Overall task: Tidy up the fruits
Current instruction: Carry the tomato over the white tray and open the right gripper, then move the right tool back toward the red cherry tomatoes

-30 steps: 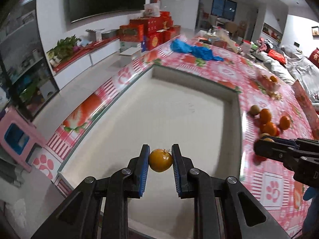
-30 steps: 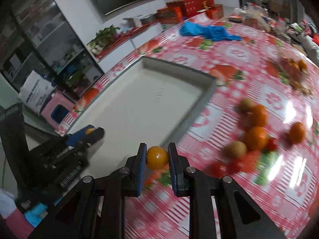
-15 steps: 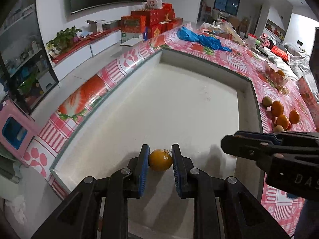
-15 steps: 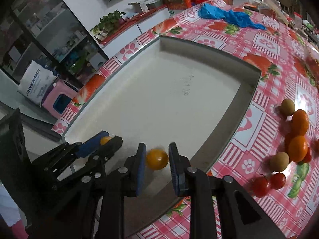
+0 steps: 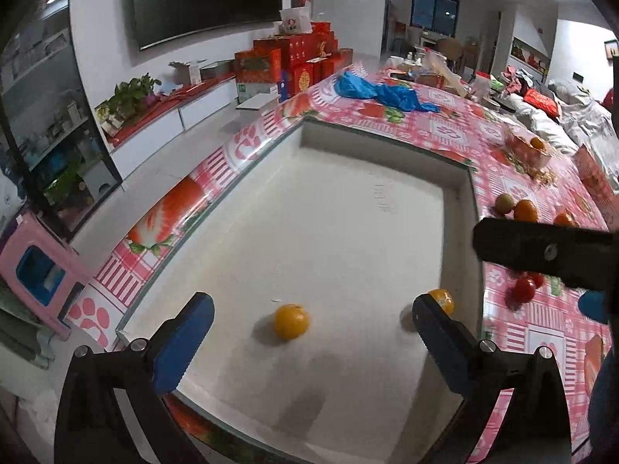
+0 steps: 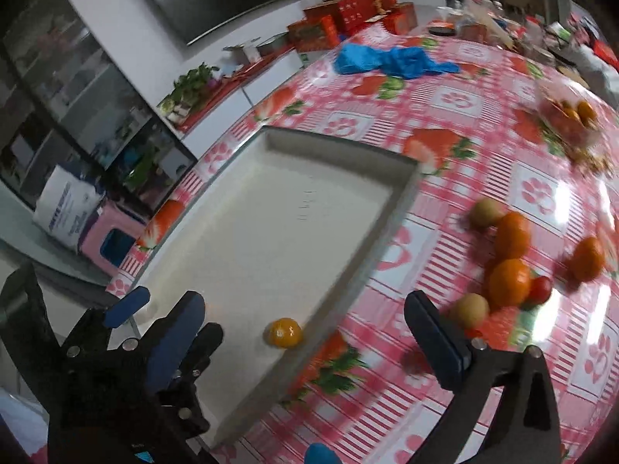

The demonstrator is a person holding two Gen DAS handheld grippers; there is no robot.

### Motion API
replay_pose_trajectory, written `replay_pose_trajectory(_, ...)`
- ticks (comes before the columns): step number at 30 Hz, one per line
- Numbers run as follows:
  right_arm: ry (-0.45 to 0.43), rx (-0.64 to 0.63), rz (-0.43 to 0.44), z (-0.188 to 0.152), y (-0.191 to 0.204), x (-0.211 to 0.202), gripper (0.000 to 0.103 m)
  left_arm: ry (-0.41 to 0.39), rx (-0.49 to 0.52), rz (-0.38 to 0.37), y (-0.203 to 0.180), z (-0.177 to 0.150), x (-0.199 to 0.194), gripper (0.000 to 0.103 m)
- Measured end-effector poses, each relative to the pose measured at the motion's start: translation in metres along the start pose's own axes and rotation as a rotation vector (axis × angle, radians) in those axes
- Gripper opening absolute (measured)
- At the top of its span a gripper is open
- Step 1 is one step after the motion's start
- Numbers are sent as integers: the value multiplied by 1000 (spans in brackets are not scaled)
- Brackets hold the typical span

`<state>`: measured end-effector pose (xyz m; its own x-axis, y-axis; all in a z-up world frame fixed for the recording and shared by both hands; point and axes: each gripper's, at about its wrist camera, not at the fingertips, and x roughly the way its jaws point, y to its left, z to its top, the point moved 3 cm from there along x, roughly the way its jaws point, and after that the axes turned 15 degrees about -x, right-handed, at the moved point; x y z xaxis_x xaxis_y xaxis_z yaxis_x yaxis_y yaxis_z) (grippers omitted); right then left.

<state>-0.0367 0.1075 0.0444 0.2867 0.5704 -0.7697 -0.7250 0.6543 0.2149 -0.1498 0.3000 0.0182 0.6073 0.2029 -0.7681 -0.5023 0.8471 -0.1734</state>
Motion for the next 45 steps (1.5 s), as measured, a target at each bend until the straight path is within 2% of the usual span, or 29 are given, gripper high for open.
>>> replay_pose_trajectory(16, -25, 252, -123, -58, -127, -54, 103, 31, 146, -67, -80, -10, -22, 103)
replay_pose_trajectory(25, -22, 303, -199, -75, -176, -81, 103, 54, 212, -95, -131, -21, -21, 103)
replay_pose_trajectory(31, 4, 272, -279, -79, -194, -90, 103, 80, 221, -113, -156, -25, -17, 103)
replay_pose_trajectory(38, 63, 202, -336, -92, -193, -75, 103, 112, 255, -76, -168, -43, 5, 103)
replay_pose_trajectory(45, 84, 171, -338, -98, -190, -63, 103, 90, 291, -66, -174, -51, 12, 103)
